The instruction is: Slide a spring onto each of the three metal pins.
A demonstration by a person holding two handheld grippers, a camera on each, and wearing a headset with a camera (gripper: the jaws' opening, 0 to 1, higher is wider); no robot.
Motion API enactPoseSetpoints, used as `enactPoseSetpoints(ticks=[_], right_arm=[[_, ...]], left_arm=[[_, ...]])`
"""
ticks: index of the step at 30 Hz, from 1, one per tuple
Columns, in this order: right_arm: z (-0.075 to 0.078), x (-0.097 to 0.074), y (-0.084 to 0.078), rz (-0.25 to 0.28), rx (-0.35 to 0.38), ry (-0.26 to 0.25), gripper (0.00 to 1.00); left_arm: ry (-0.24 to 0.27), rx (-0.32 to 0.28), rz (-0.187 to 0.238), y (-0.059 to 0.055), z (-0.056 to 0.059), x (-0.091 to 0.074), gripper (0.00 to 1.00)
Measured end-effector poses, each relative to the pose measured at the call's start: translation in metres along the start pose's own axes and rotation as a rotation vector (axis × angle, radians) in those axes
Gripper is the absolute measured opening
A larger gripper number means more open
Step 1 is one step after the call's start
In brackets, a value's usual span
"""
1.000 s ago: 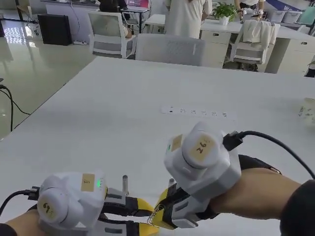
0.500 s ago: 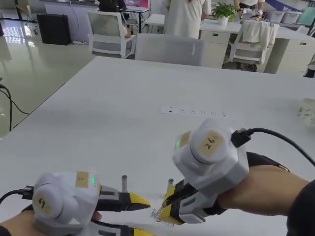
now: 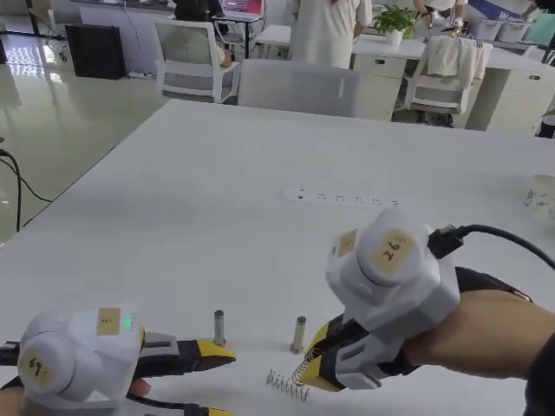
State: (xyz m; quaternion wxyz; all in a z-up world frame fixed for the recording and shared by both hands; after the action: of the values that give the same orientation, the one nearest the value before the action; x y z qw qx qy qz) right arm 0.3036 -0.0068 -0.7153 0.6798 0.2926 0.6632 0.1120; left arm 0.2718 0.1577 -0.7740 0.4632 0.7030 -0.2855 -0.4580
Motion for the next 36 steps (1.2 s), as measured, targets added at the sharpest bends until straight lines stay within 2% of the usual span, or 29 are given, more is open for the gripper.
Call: enactPoseSetpoints(ticks=[13,23,36], right_arm=[[0.013,-0.010,-0.012,-0.019,0.026,-0.025,0.08],[0.031,-0.028,-0.022,-0.040,0.050,-0.065,0.08],[0.062,-0.051,-0.026,-0.078,0.063,-0.126,0.08]], left_arm=[[0.101,-0.049,0.005,-0.014,-0.012,-0.016,0.44],[0.165,-0.081,0.010,-0.023,-0.020,-0.023,0.51],[0.196,-0.090,0.020,-0.020,-0.021,-0.023,0.57]])
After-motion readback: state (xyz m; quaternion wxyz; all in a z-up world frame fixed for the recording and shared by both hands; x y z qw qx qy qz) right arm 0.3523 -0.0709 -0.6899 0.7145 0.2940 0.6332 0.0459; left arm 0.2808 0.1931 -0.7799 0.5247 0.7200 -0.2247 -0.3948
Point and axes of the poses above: the centre of the closed fingertips' face, and the gripper's own axes: x roughly forward along the fingers, z roughly to its right, y roughly out of its top, the point moved 8 cm from there along -x, roughly backward along the fingers, and after that the axes turned 9 degrees about x, right-handed, at the moved point
